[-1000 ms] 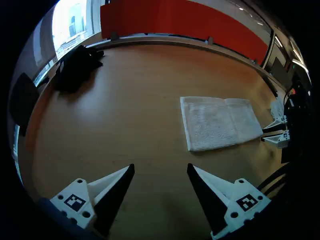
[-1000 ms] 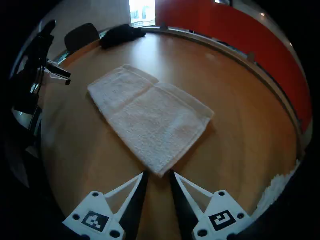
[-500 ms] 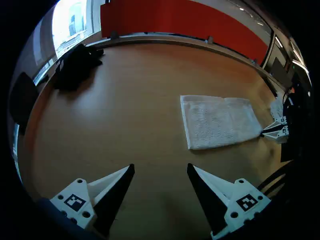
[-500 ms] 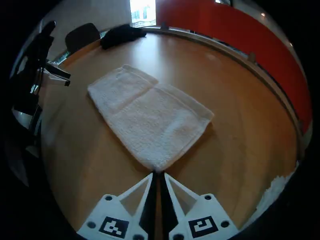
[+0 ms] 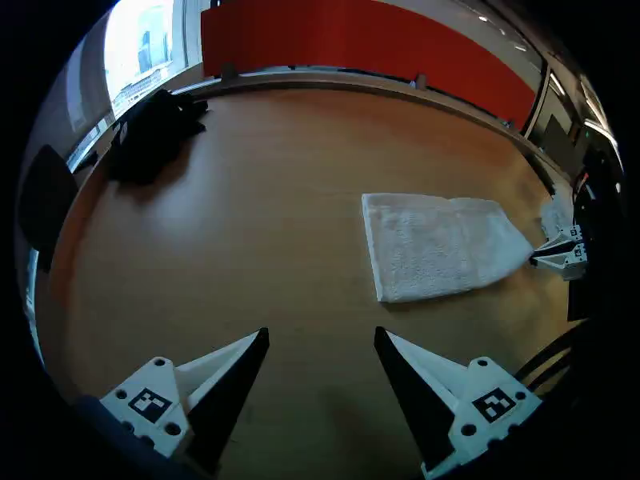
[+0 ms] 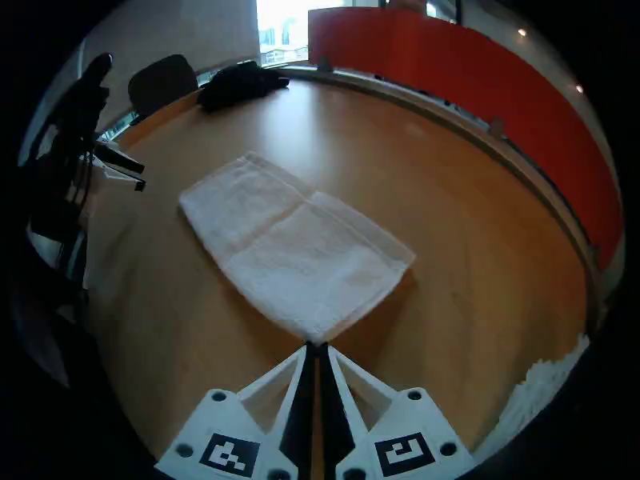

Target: Fold towel

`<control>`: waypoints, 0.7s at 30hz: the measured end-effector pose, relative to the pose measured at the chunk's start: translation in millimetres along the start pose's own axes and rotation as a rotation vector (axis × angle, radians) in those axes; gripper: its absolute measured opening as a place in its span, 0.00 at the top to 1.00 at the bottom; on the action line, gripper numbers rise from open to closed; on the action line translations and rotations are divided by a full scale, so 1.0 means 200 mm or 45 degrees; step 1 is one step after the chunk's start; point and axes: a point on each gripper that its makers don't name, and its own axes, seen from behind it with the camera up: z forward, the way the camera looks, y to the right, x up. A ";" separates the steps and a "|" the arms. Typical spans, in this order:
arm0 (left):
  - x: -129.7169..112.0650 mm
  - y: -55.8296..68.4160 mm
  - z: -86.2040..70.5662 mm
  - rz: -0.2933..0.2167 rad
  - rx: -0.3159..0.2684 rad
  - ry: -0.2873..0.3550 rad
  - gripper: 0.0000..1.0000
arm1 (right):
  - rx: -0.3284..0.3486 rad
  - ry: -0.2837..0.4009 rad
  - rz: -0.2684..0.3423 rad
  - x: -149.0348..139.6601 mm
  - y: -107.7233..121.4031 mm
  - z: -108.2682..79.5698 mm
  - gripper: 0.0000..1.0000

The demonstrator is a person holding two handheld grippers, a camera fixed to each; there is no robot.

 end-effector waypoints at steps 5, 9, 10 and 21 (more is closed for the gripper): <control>0.01 0.01 0.00 0.002 -0.005 0.004 0.02 | -0.025 0.050 -0.023 0.11 0.02 -0.06 0.97; 0.02 0.01 0.00 0.006 -0.005 0.007 0.02 | -0.043 0.083 -0.049 0.19 0.04 -0.11 0.97; 0.02 0.02 0.00 0.006 -0.006 0.007 0.02 | -0.048 0.090 -0.057 0.20 0.04 -0.12 0.97; 0.02 0.02 -0.01 0.007 -0.004 0.012 0.02 | -0.086 0.130 -0.095 0.29 0.09 -0.25 0.97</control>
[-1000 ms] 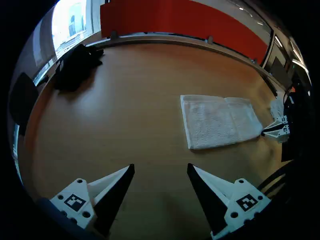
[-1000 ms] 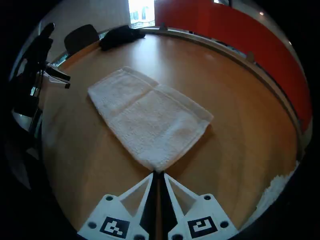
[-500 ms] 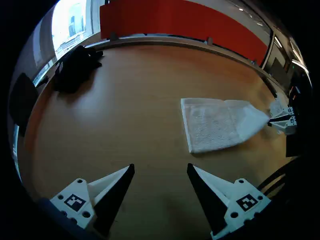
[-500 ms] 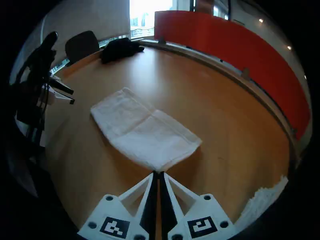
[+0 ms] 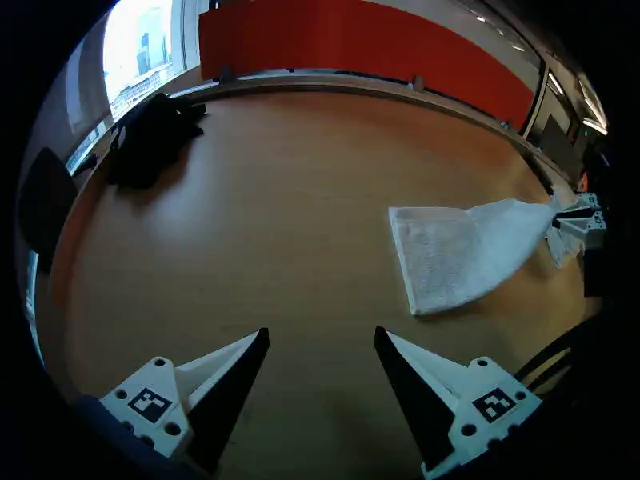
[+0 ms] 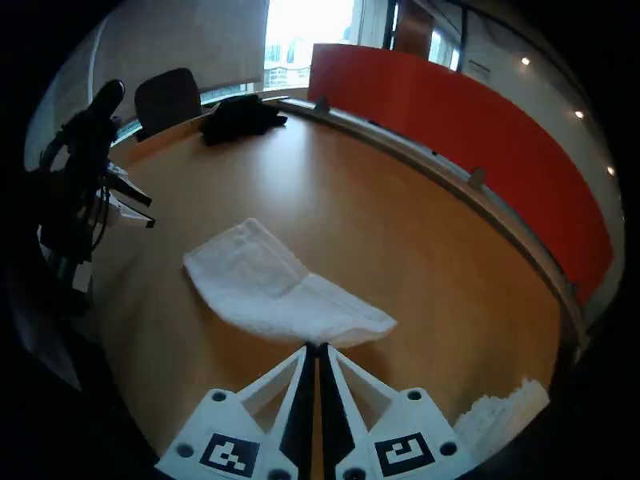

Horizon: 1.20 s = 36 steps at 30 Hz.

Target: Fold towel

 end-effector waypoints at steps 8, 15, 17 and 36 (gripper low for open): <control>-0.01 0.00 -0.01 -0.006 -0.002 0.003 0.02 | 0.014 0.004 -0.023 0.04 -0.01 -0.01 0.97; -0.02 -0.03 -0.03 -0.022 0.013 0.013 0.02 | 0.052 0.018 -0.075 0.12 -0.07 0.03 0.97; -0.03 -0.04 -0.04 -0.030 0.018 0.017 0.02 | 0.070 0.024 -0.094 0.15 -0.10 0.05 0.97; -0.11 -0.24 -0.23 -0.141 0.106 0.063 0.02 | 0.334 0.024 -0.285 0.42 -0.53 0.36 0.97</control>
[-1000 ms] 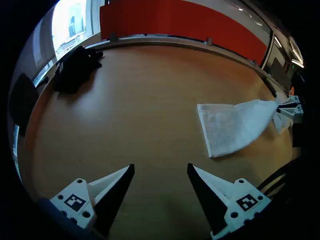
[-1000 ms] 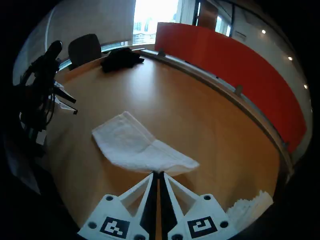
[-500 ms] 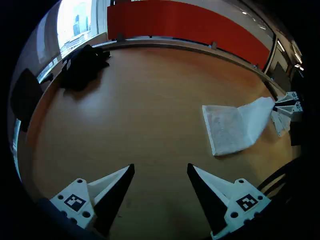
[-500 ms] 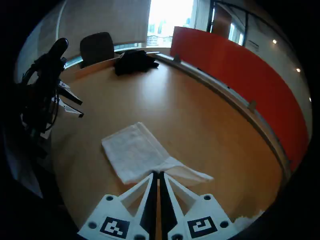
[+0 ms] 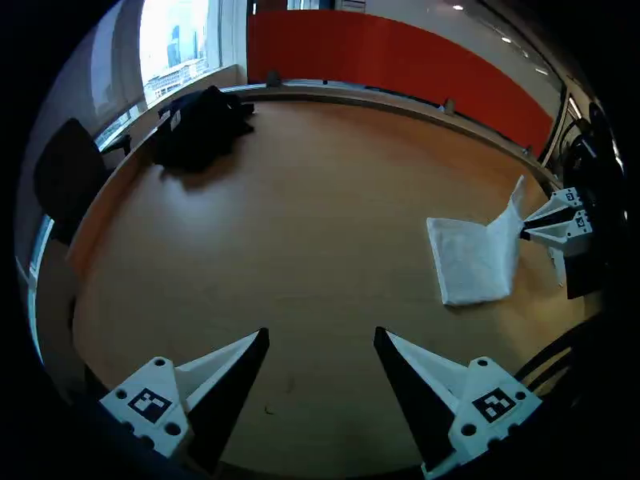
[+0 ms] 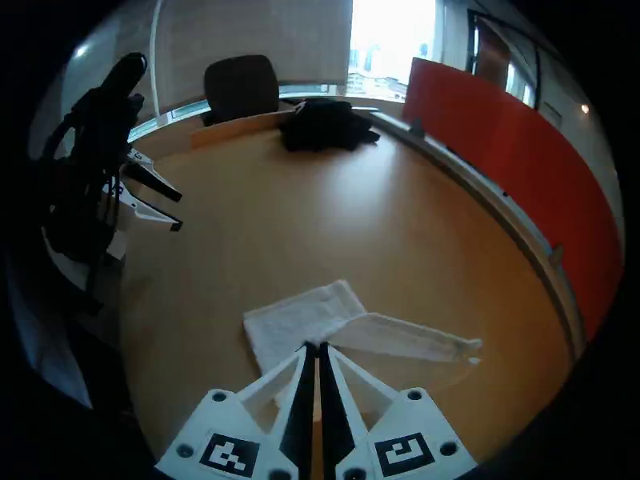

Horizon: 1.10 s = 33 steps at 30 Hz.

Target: Fold towel

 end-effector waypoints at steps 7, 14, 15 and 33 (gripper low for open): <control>-0.04 -0.06 -0.05 -0.053 0.025 0.009 0.02 | 0.099 -0.058 -0.027 -0.01 -0.12 0.17 0.97; -0.06 -0.08 -0.05 -0.076 0.032 0.004 0.02 | 0.116 -0.084 -0.010 -0.03 -0.13 0.22 0.97; -0.07 -0.08 -0.05 -0.077 0.032 0.002 0.02 | 0.117 -0.085 -0.007 -0.03 -0.13 0.23 0.97; -0.06 -0.06 -0.04 -0.070 0.022 0.001 0.02 | 0.105 -0.086 0.045 -0.08 -0.13 0.19 0.26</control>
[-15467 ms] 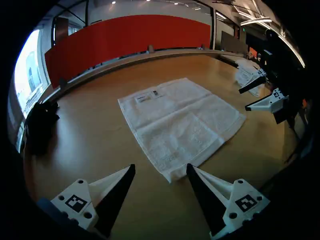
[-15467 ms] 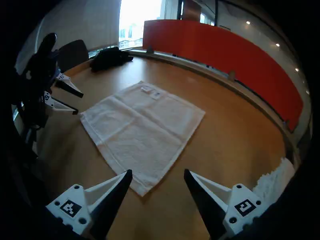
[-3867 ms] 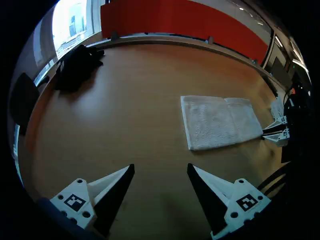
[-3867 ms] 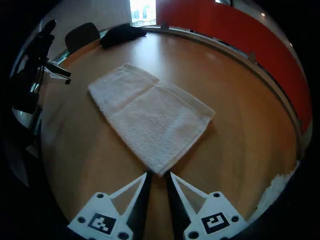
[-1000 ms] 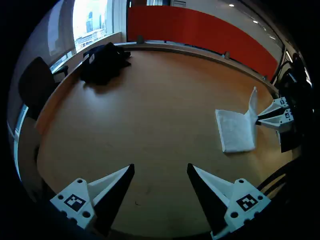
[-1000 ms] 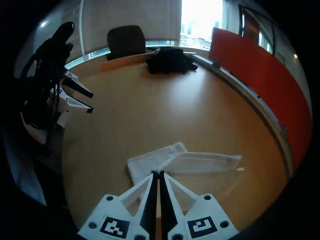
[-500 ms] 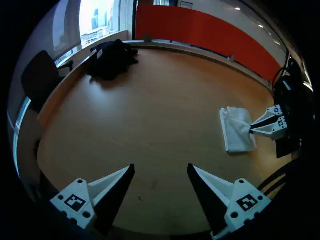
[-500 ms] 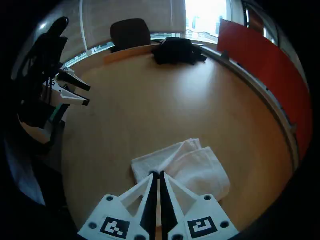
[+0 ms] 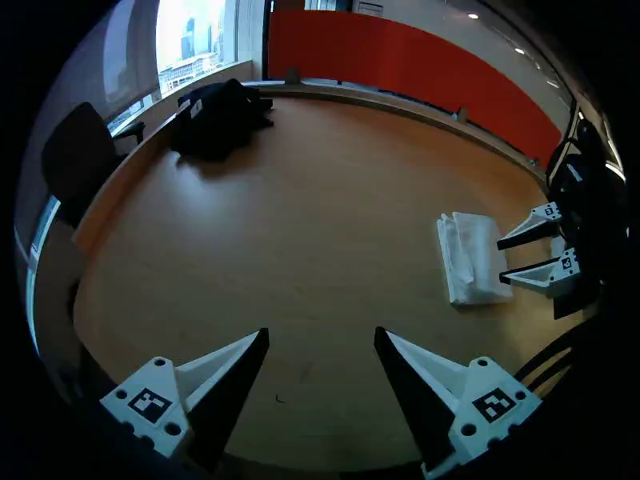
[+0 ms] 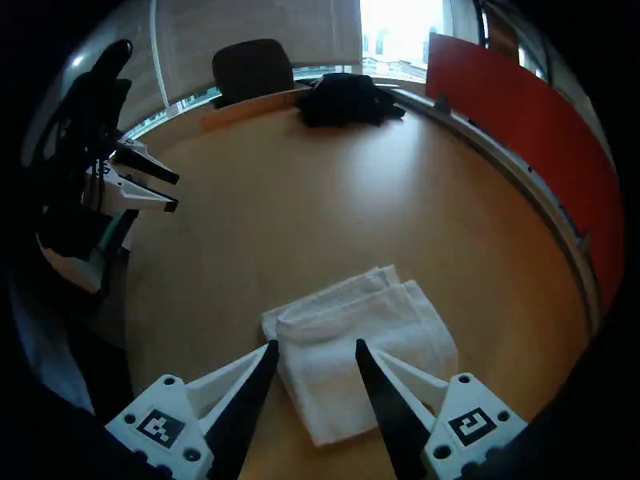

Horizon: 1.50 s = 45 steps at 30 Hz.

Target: Fold towel

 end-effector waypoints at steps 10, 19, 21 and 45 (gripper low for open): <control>0.01 0.02 0.00 0.009 -0.009 0.003 0.02 | -0.039 -0.014 0.025 -0.07 0.02 -0.02 0.26; 0.01 0.03 0.00 0.018 -0.017 0.002 0.02 | -0.079 -0.053 0.069 -0.21 0.02 -0.06 0.26; 0.01 0.03 0.00 0.022 -0.019 0.002 0.02 | -0.088 -0.061 0.080 -0.24 0.02 -0.07 0.26; 0.00 0.07 0.01 0.041 -0.038 -0.002 0.02 | -0.142 -0.146 0.158 -0.52 -0.01 -0.07 0.30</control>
